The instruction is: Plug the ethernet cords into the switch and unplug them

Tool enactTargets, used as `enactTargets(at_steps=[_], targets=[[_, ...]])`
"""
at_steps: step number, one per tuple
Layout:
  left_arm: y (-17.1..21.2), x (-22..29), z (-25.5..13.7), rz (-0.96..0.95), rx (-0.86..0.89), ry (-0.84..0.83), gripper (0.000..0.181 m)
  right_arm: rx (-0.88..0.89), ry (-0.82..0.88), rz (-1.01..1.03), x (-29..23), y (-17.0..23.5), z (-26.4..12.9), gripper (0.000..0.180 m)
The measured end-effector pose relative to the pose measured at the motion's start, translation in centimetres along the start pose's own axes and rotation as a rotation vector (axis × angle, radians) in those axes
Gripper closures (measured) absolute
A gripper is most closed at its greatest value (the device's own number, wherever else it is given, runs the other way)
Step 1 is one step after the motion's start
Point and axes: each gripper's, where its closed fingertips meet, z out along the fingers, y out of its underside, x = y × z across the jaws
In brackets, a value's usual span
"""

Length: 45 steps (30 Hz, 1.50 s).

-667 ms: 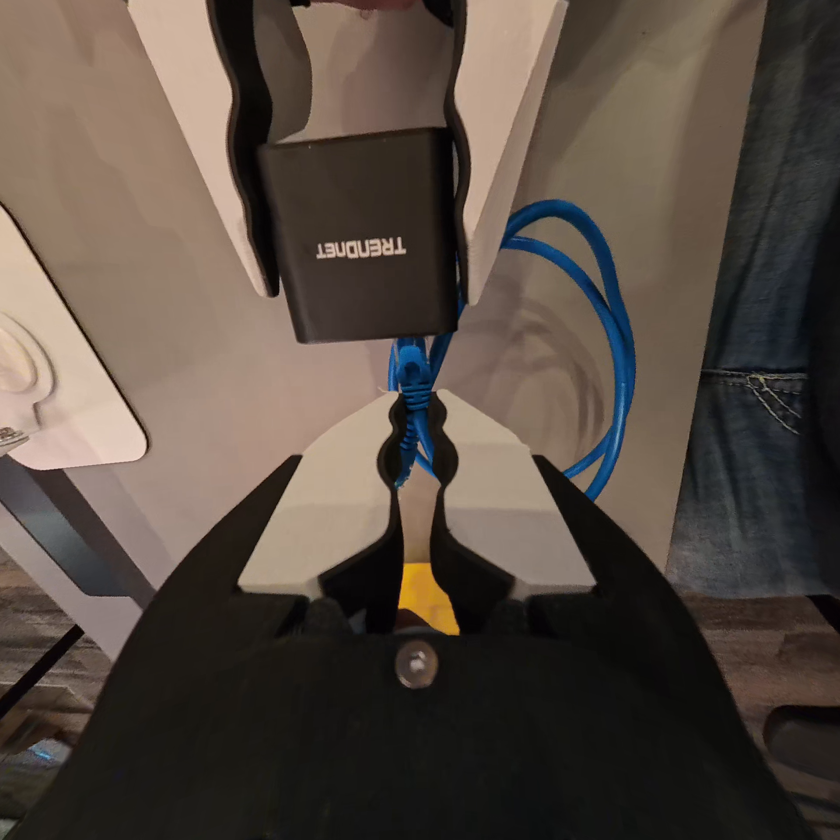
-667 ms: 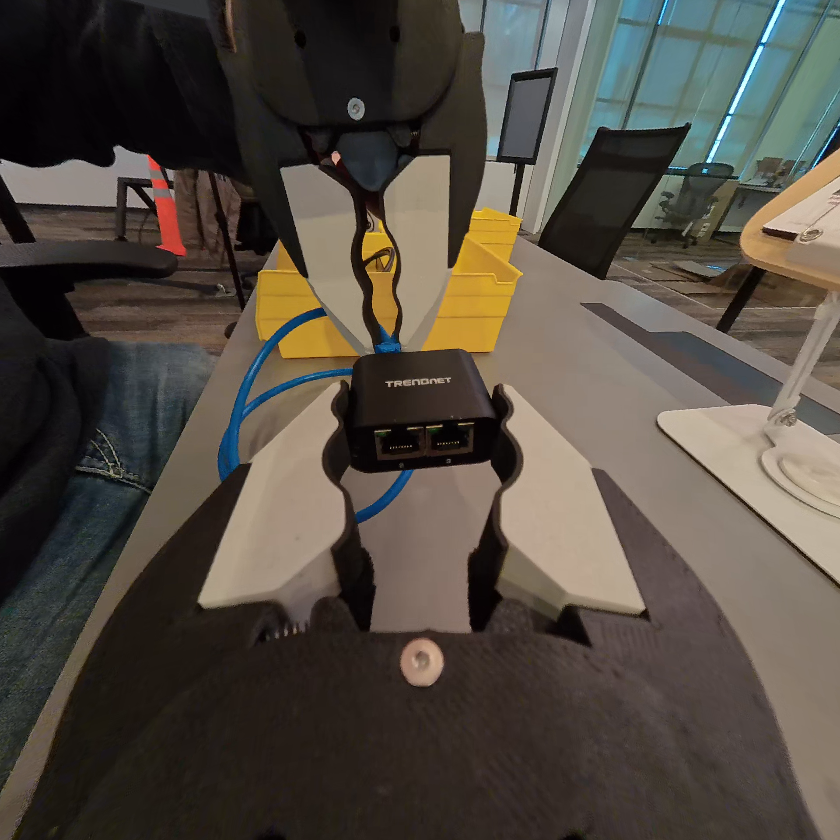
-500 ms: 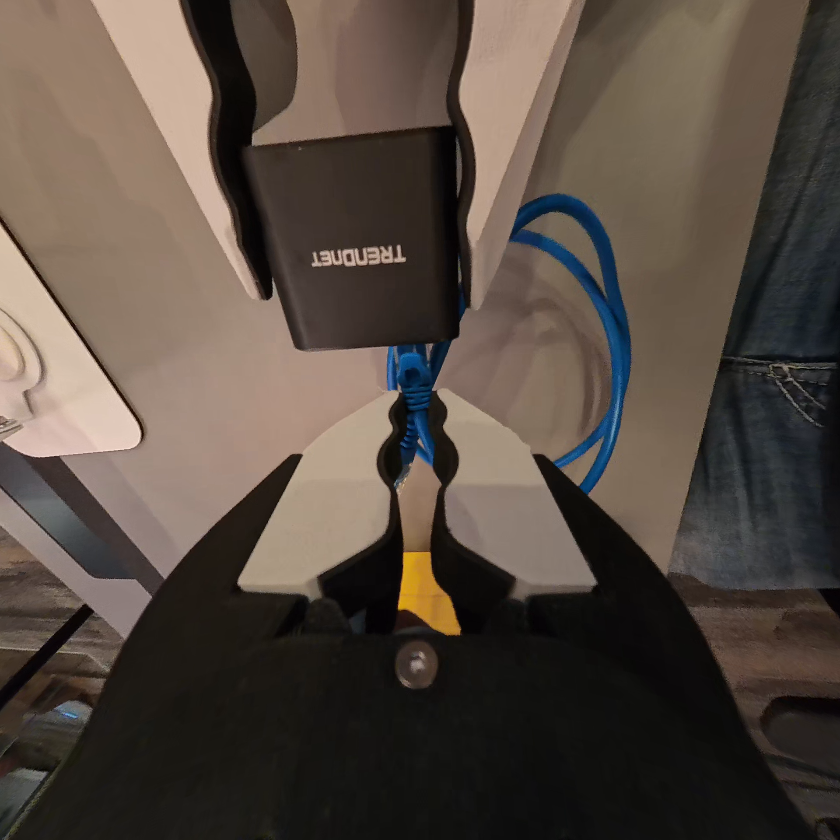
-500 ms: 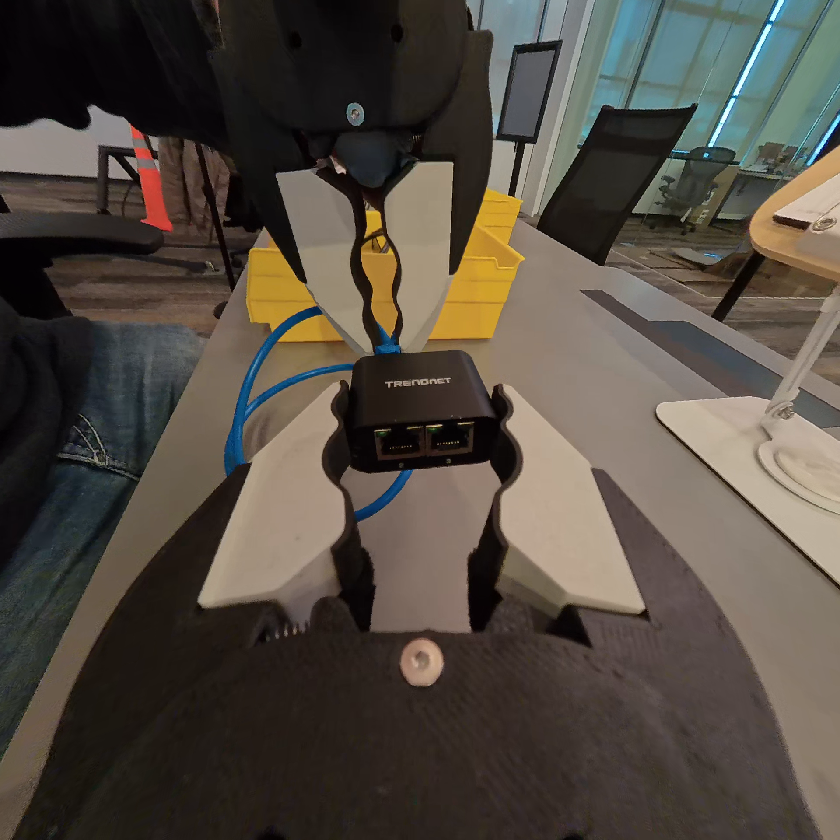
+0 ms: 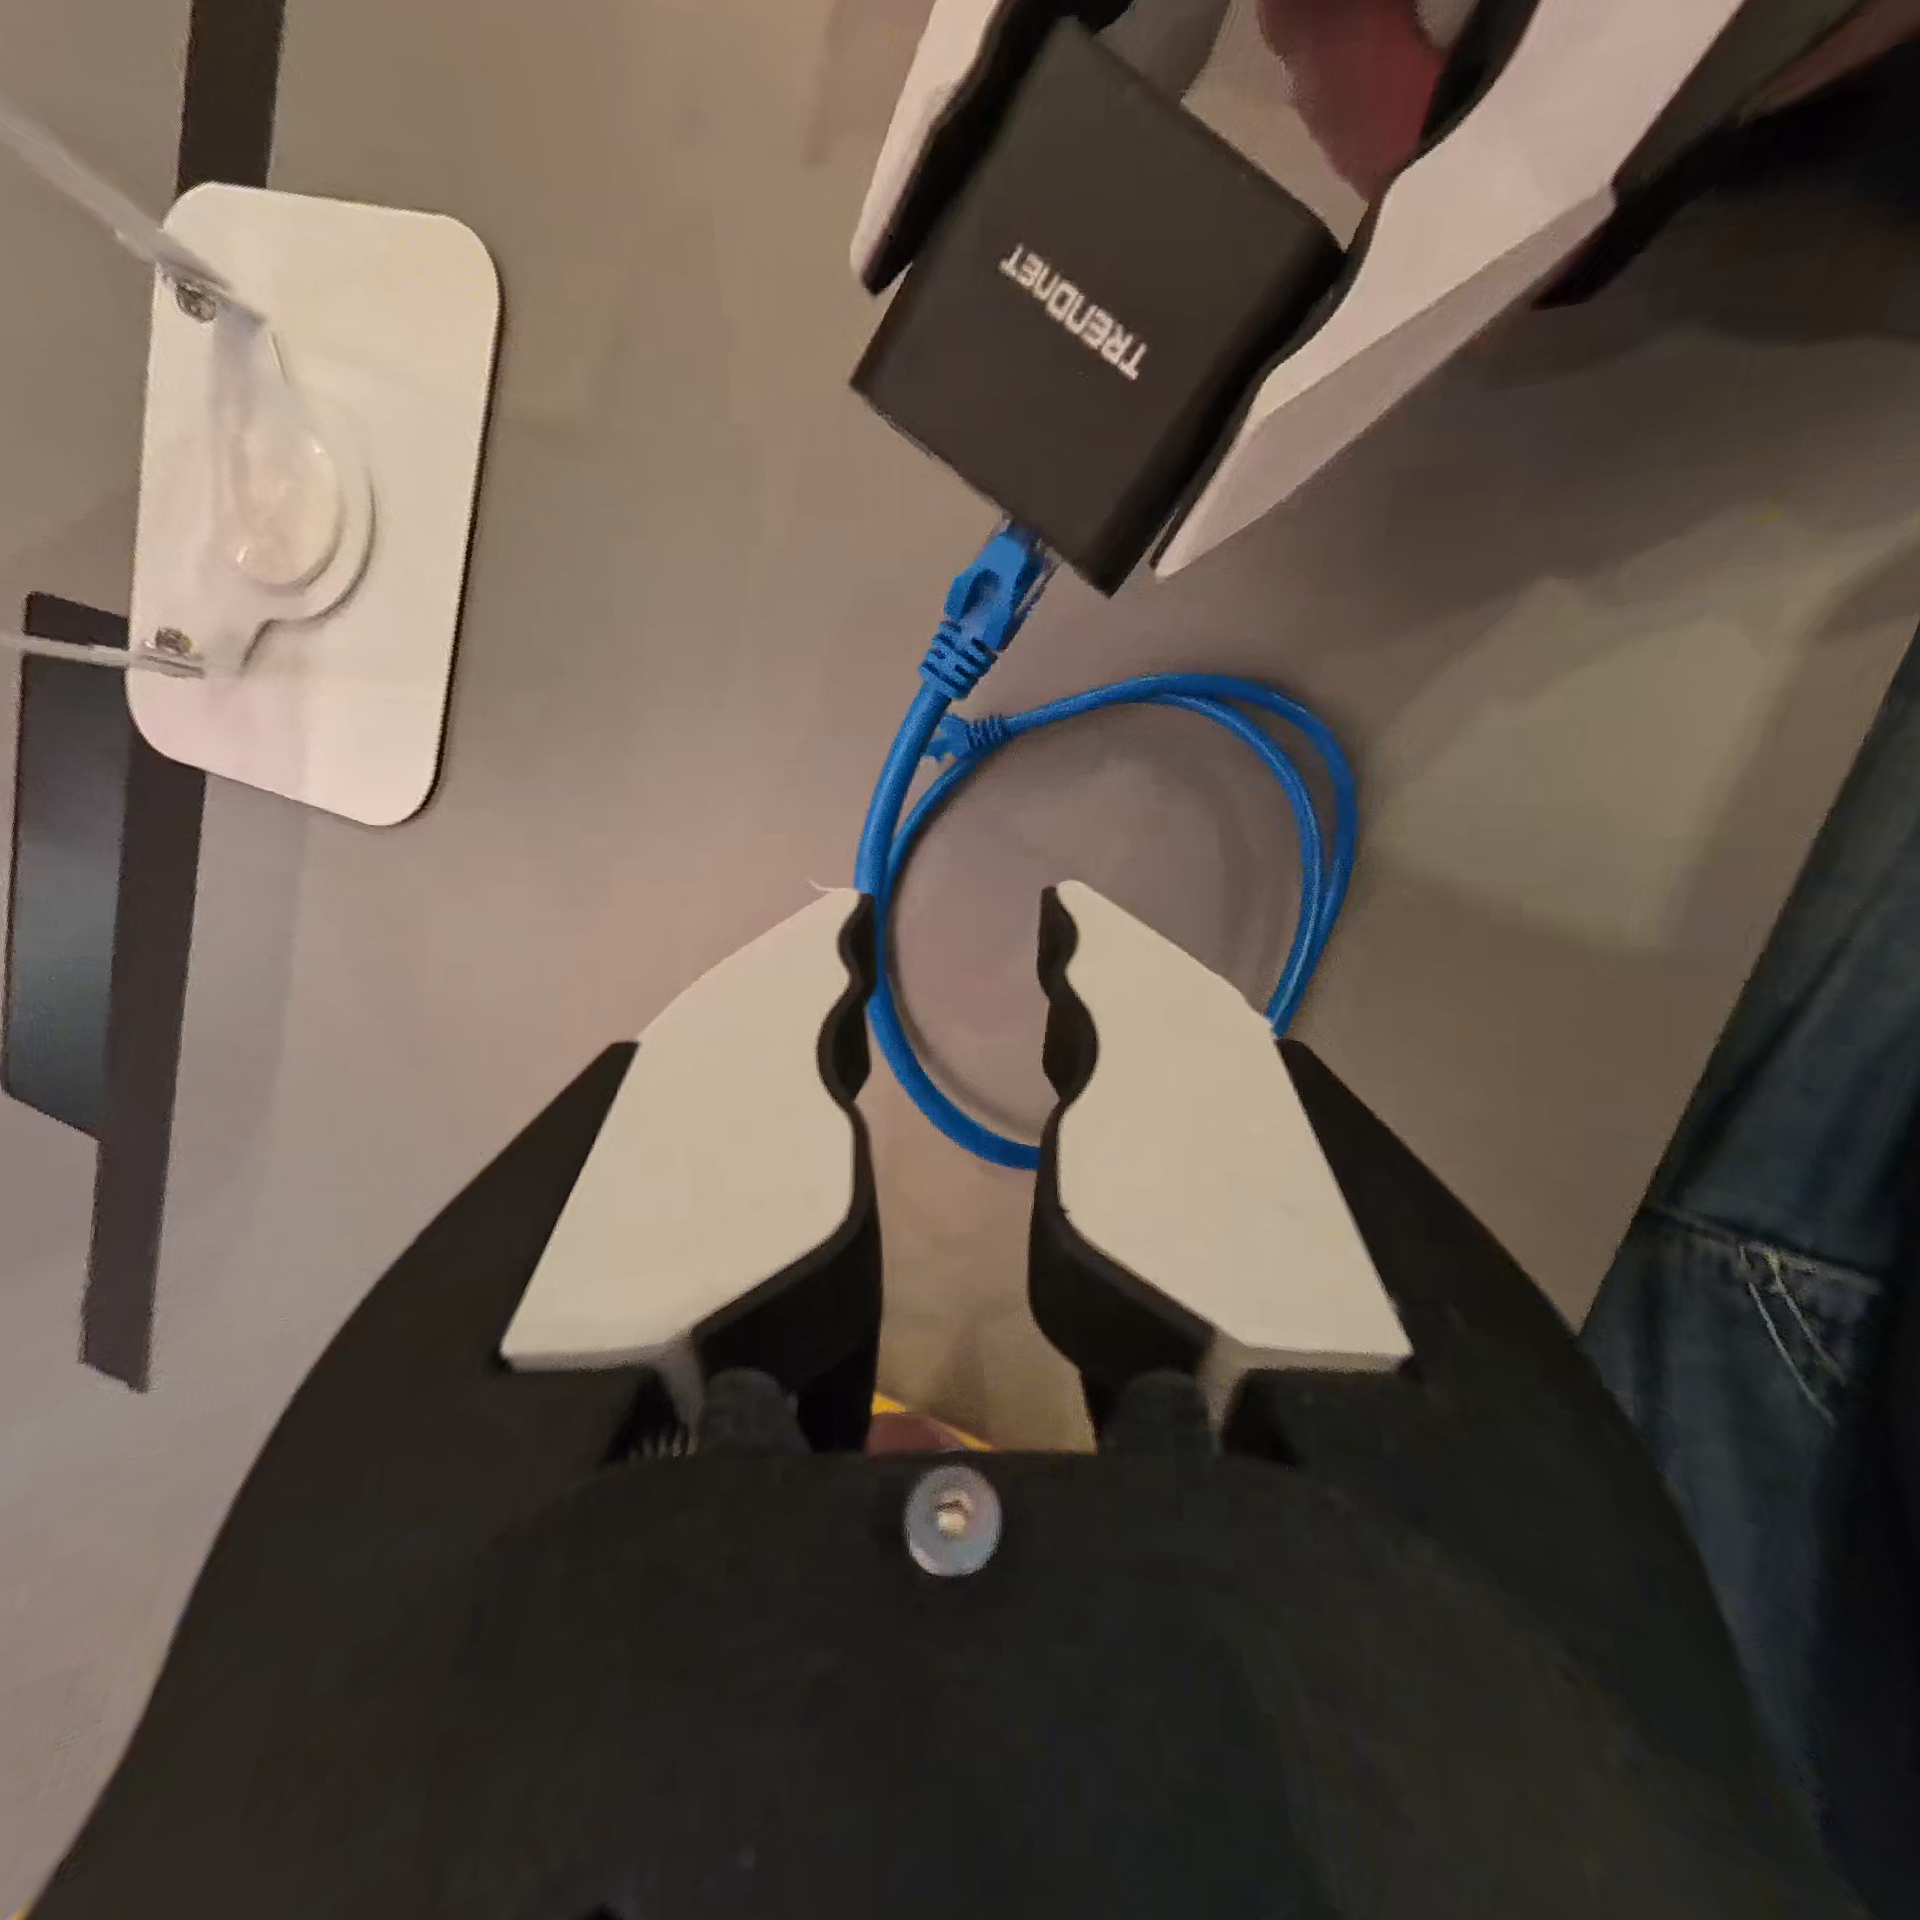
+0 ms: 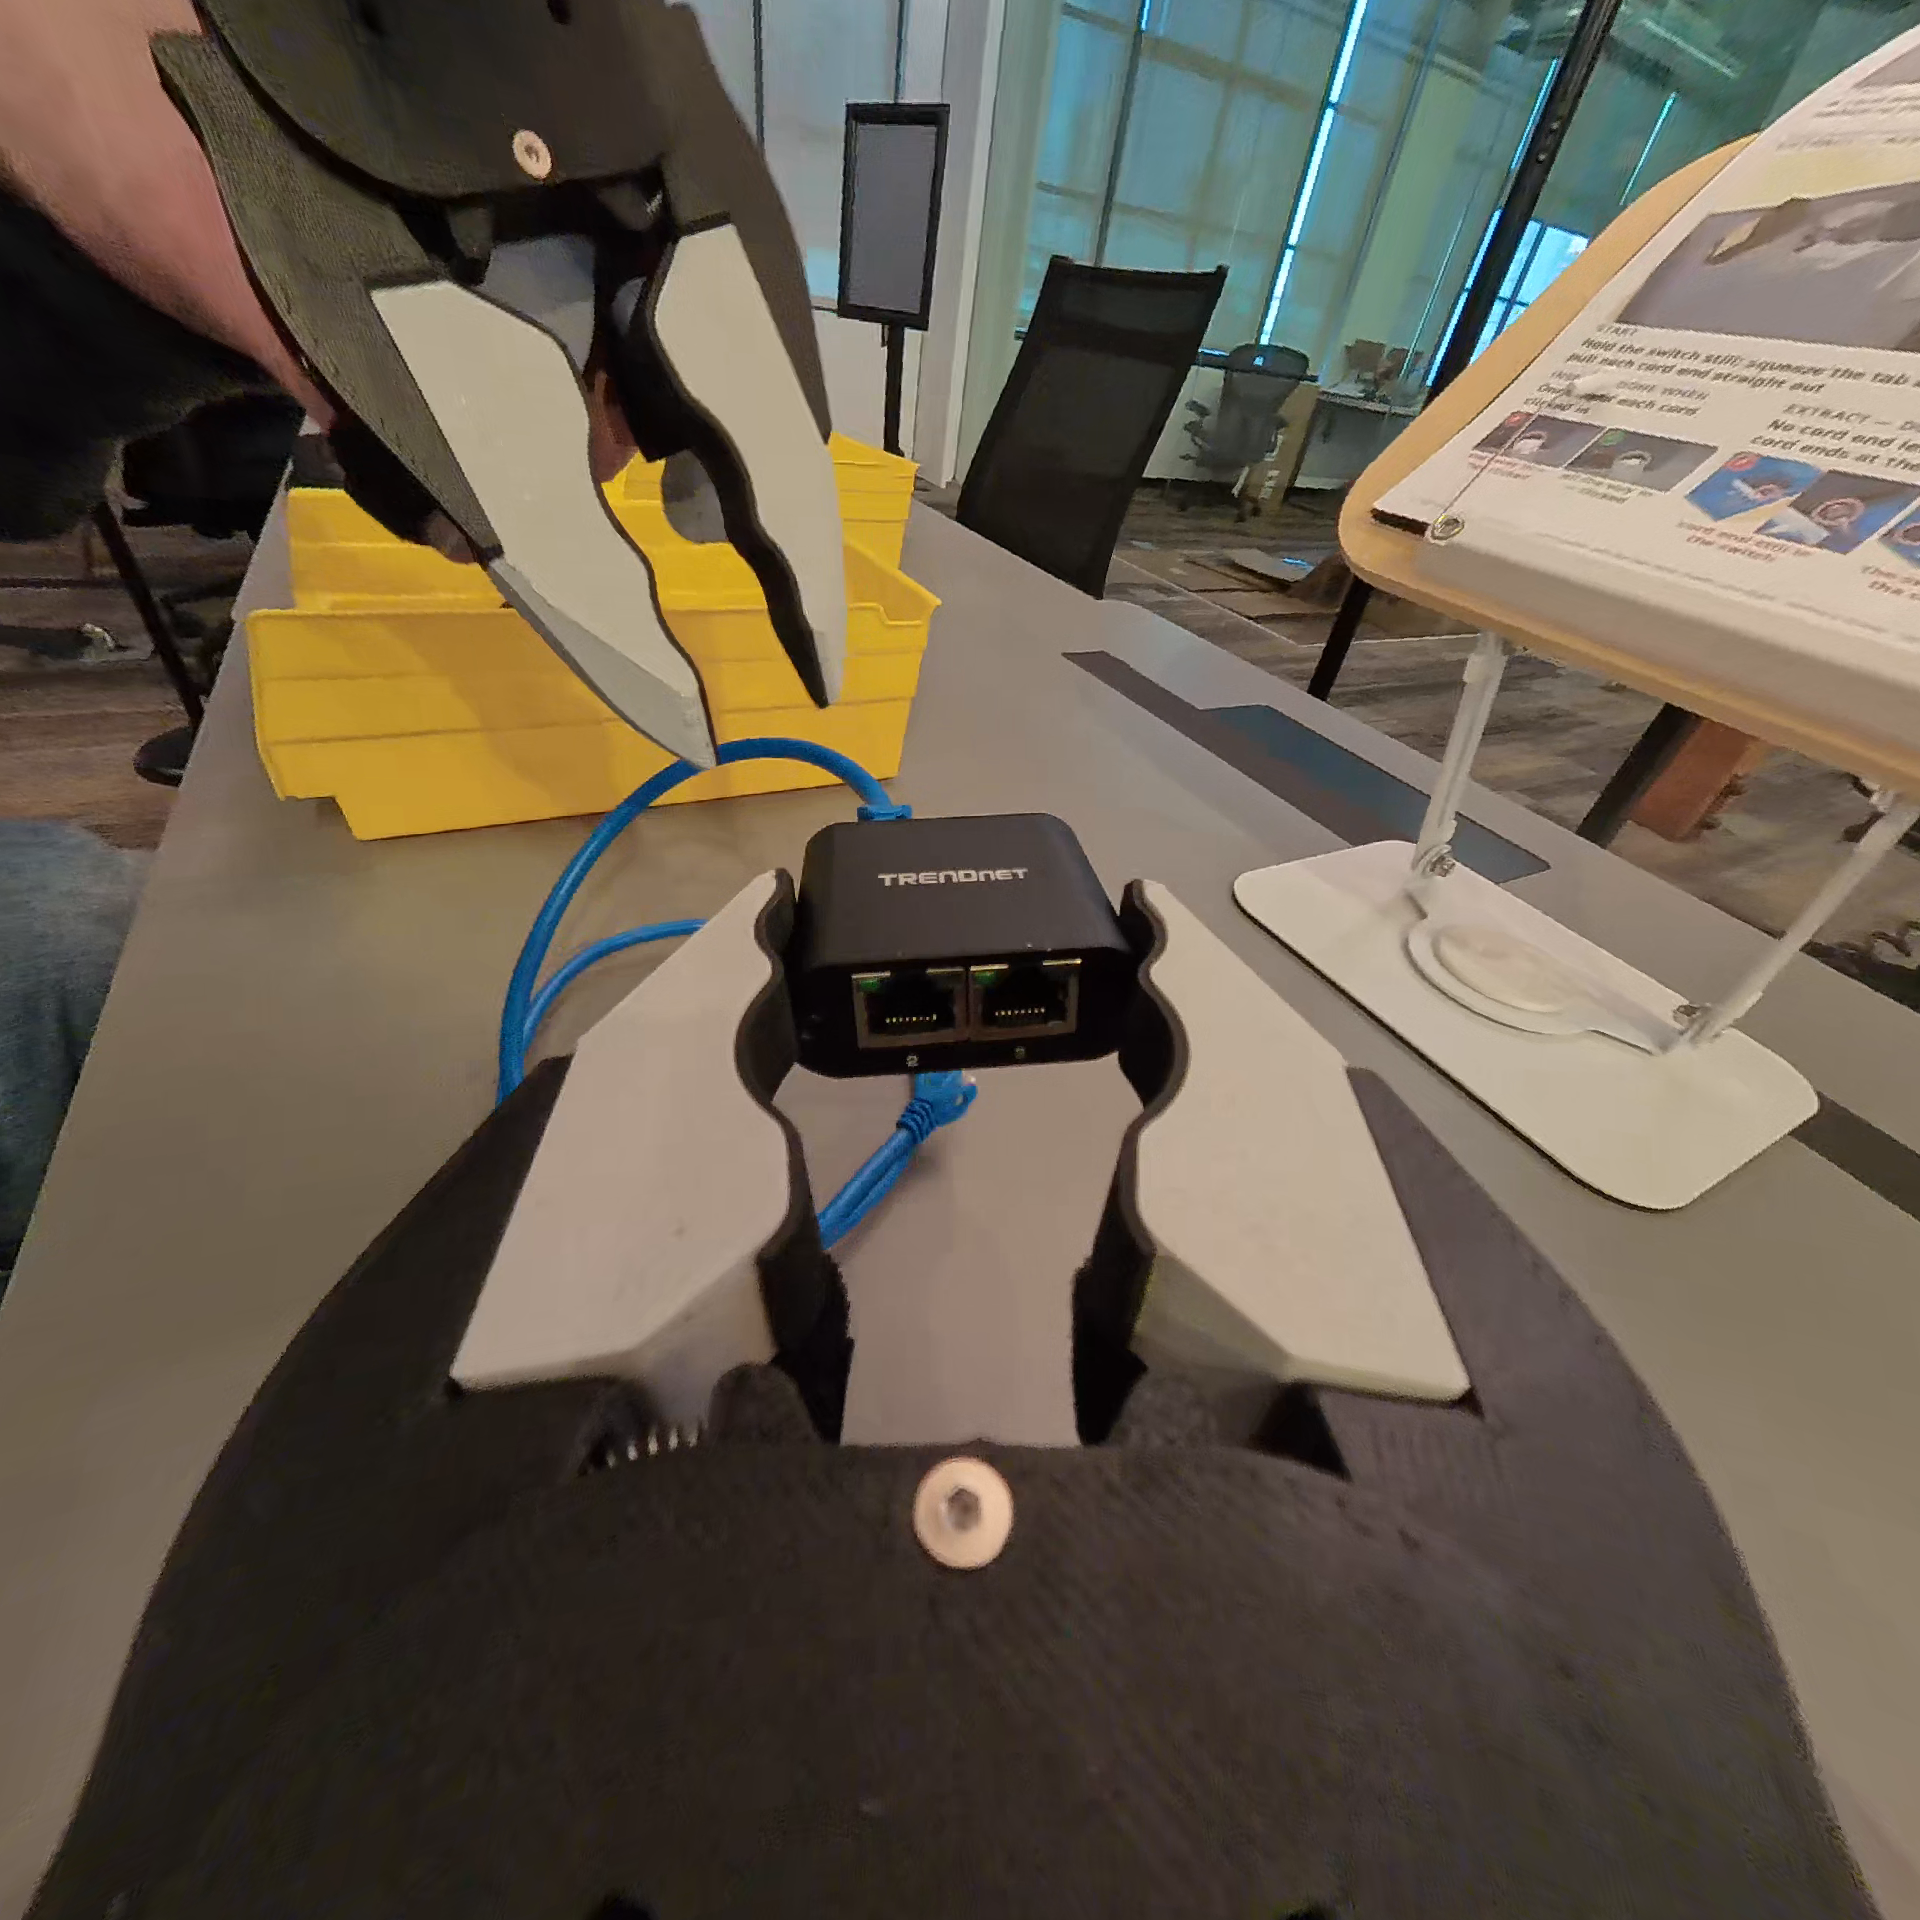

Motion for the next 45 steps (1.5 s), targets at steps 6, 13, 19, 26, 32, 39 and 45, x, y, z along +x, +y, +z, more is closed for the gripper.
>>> enactTargets(at_steps=[6, 13, 19, 26, 32, 39, 45], targets=[[-0.5, 2.6, 1.3, -0.238, 0.164, 0.203, 0.155, -0.027, 0.074, -0.039, -0.2, -0.2, 0.3, 0.118], [-4.0, 3.2, 1.1, -0.608, 0.492, 0.501, 0.134, -0.013, 0.136, -0.136, -0.9, -0.9, 0.1, 0.118], [-5.8, 2.9, 0.5, -0.722, 0.664, 0.61, 0.141, 0.001, 0.253, -0.243, -0.8, -1.6, -0.8, 0.118], [-6.9, 2.0, -0.3, -0.724, 0.726, 0.6, 0.13, 0.011, 0.285, -0.321, -1.7, -2.8, -1.1, 0.117], [-6.9, 1.9, -0.3, -0.694, 0.735, 0.602, 0.141, 0.025, 0.266, -0.307, -2.1, -3.3, -1.4, 0.116], [-7.2, 1.8, -0.7, -0.73, 0.826, 0.667, 0.15, 0.074, 0.249, -0.281, -2.4, -3.6, -2.0, 0.116], [-8.3, 2.2, -0.9, -0.791, 0.938, 0.748, 0.138, 0.133, 0.267, -0.251, -2.1, -4.2, -2.5, 0.116]])
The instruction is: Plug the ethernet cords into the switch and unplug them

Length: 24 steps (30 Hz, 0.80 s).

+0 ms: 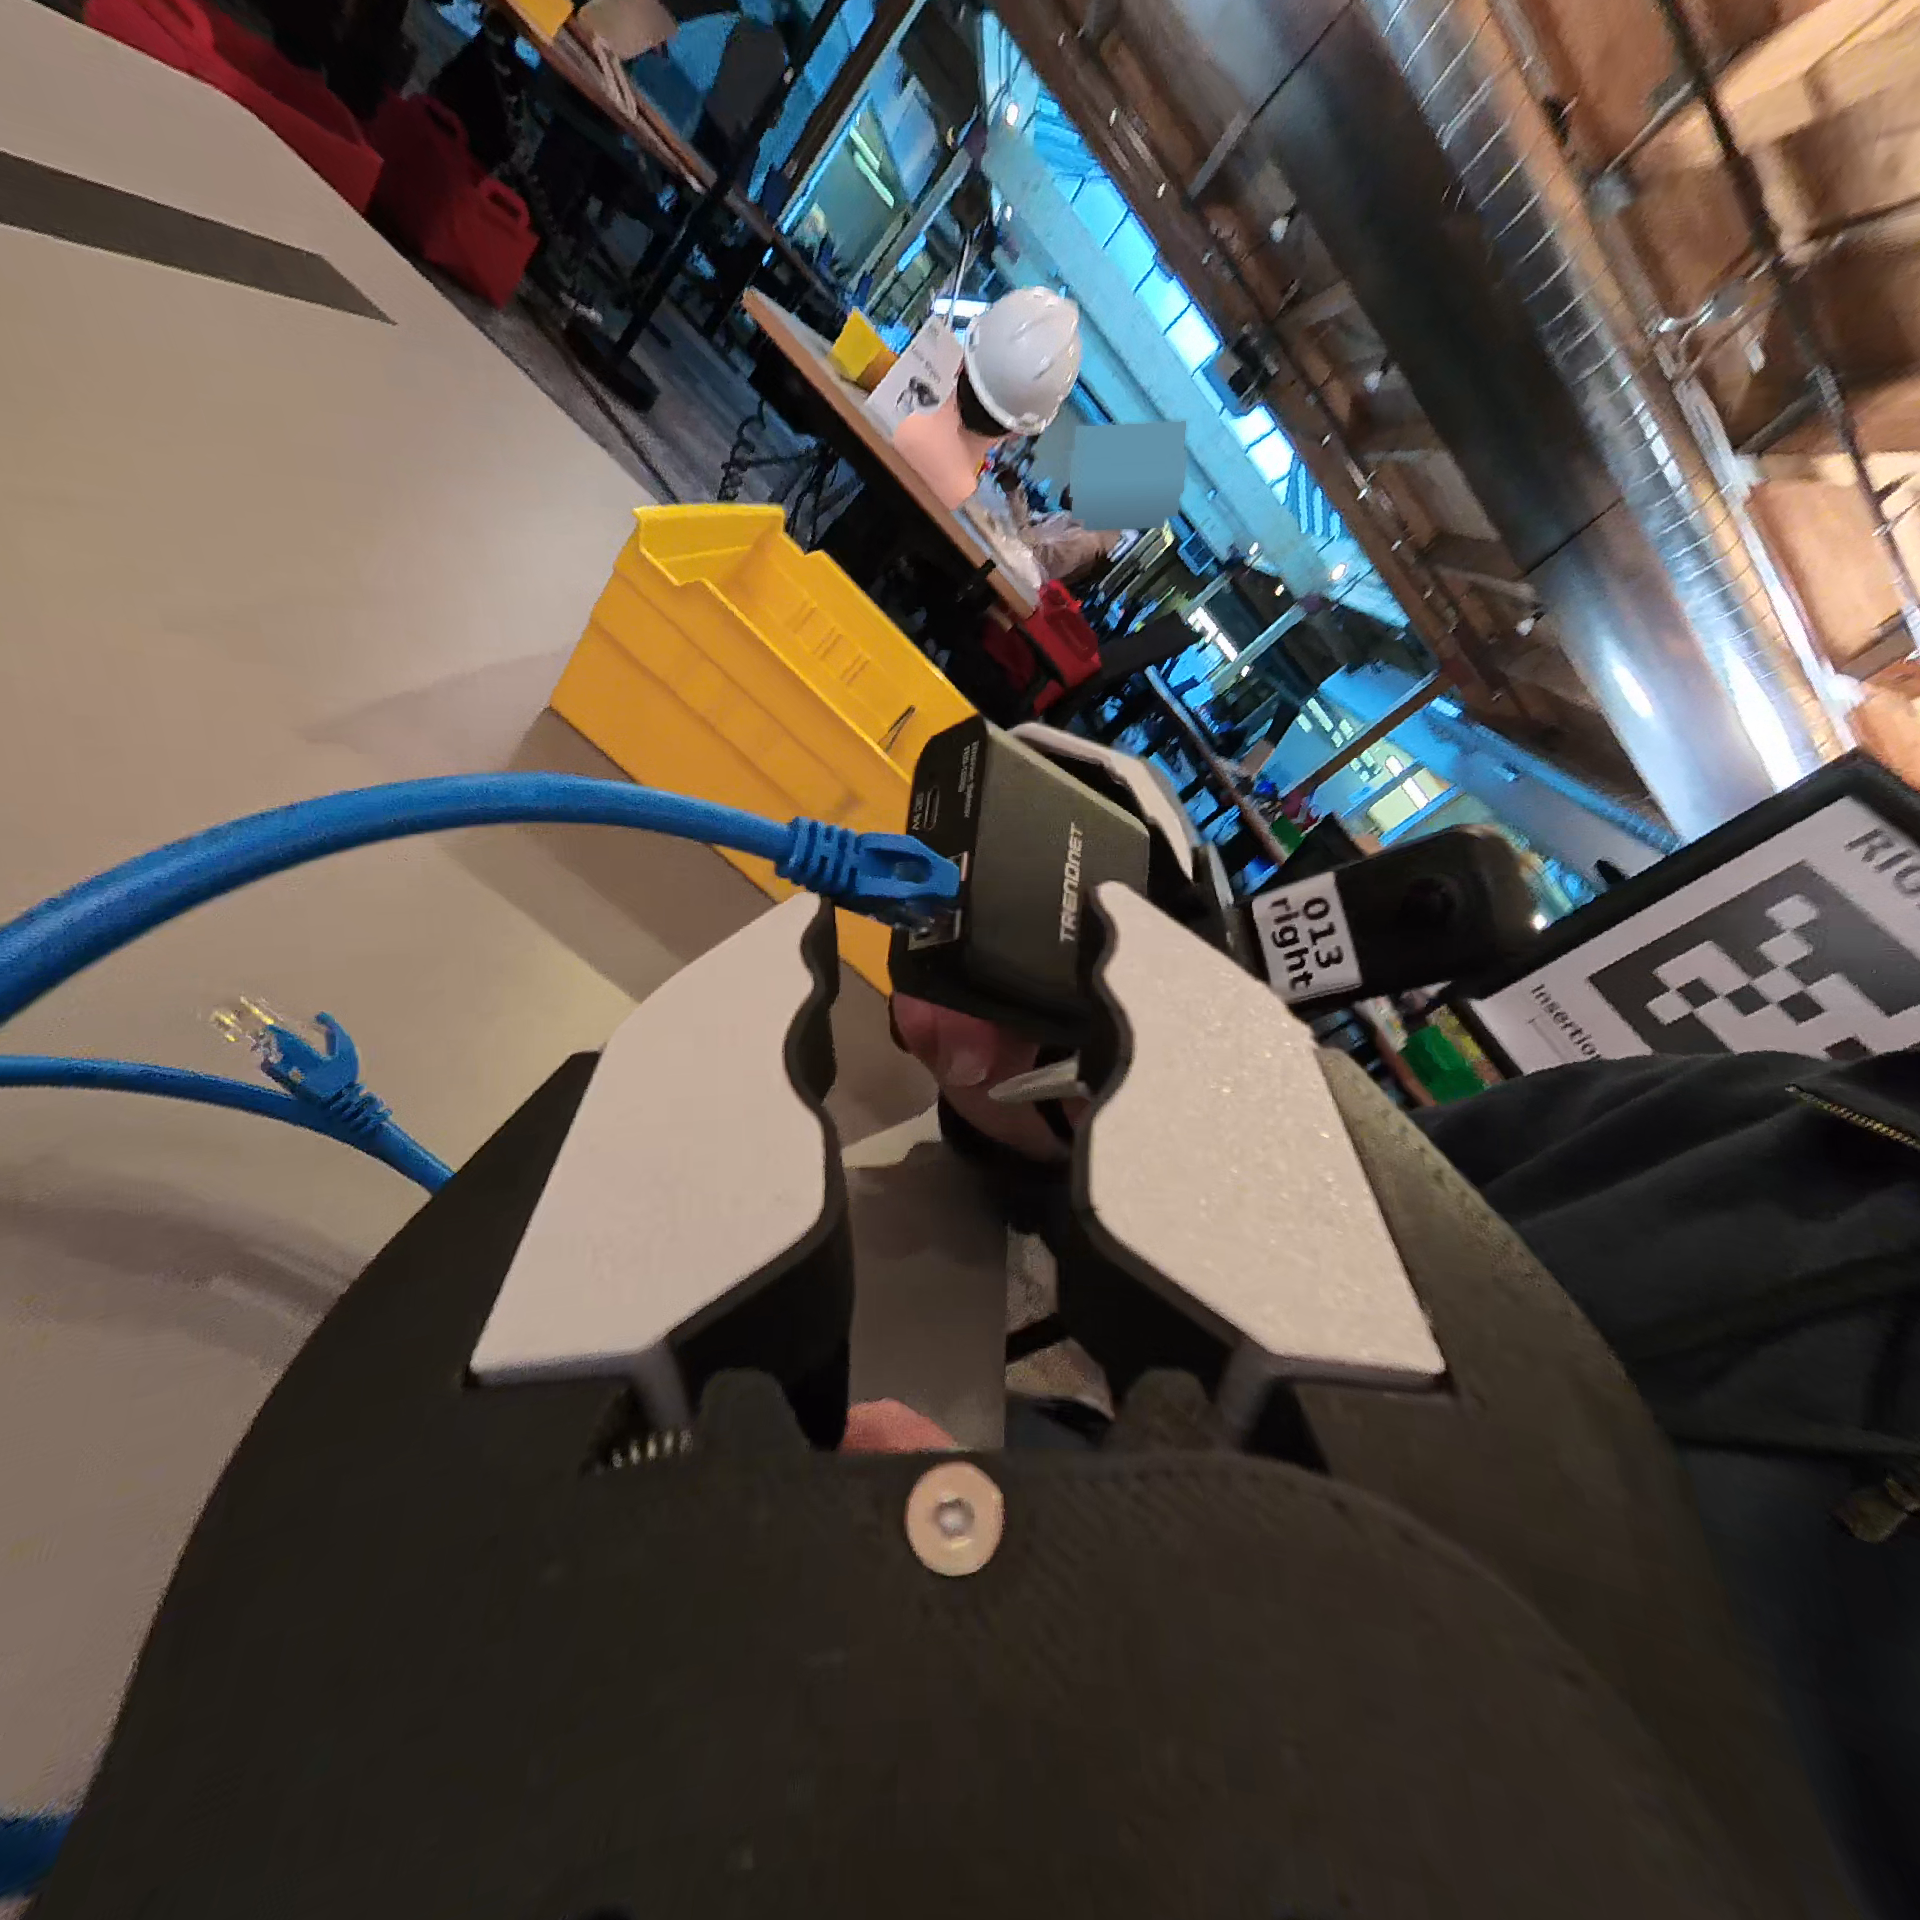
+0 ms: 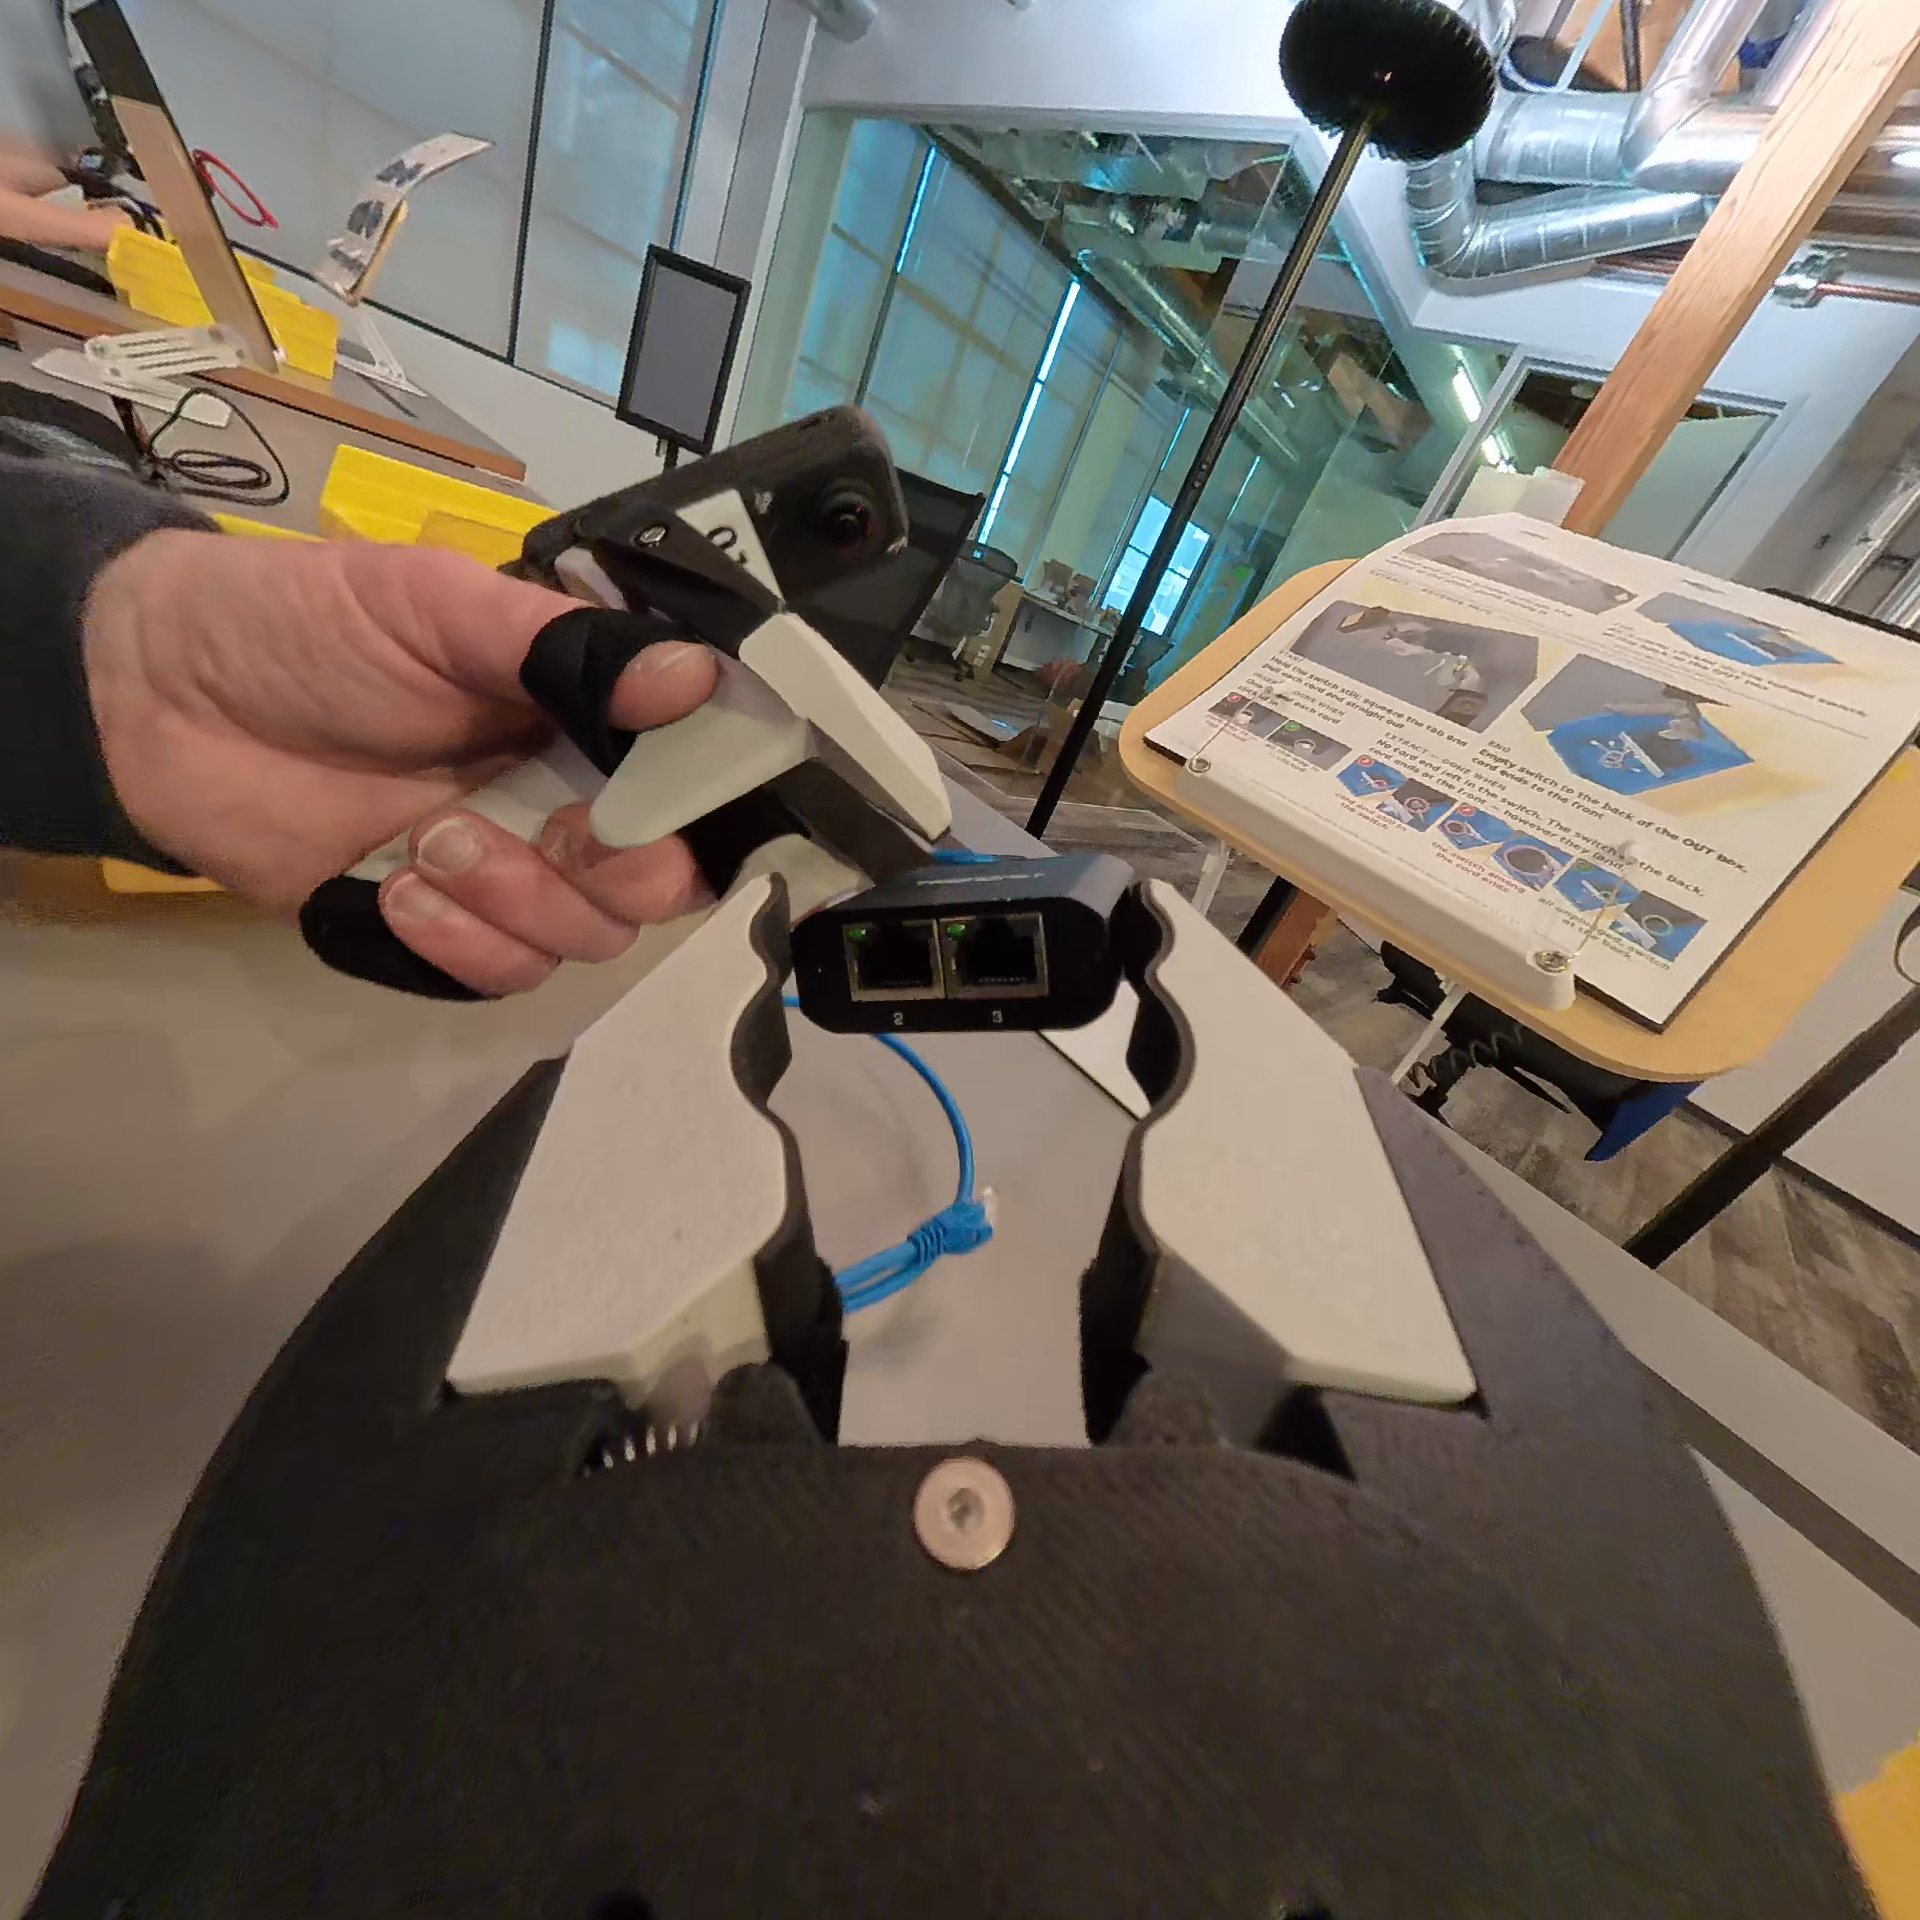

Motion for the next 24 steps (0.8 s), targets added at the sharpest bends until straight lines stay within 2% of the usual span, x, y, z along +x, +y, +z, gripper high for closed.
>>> enactTargets(at_steps=[3, 6, 10, 12, 14, 21, 24], targets=[[-0.3, -0.1, 0.4, -0.072, 0.083, 0.044, 0.14, 0.025, 0.016, 0.023, 0.4, -0.2, -0.1, 0.116], [-0.4, -0.4, 0.3, -0.097, 0.128, 0.067, 0.154, 0.022, 0.022, 0.0, 0.3, -0.1, -0.2, 0.116], [-0.7, -0.2, 0.1, -0.034, 0.122, 0.054, 0.161, 0.004, 0.011, -0.007, 0.3, 0.5, -0.7, 0.116], [-0.8, -0.2, -0.1, 0.004, 0.094, 0.038, 0.165, -0.013, 0.005, 0.003, 0.3, 0.7, -1.0, 0.128], [-1.1, 0.1, -0.3, 0.025, 0.068, 0.041, 0.166, -0.023, -0.023, 0.007, 0.0, 1.0, -1.1, 0.132], [-0.8, 0.4, -1.0, 0.114, -0.116, -0.011, 0.166, -0.028, -0.068, 0.077, 0.2, 0.3, -1.4, 0.131], [-0.2, 0.9, -1.3, 0.15, -0.216, -0.014, 0.166, -0.111, -0.129, 0.148, 0.3, 1.1, -1.0, 0.131]])
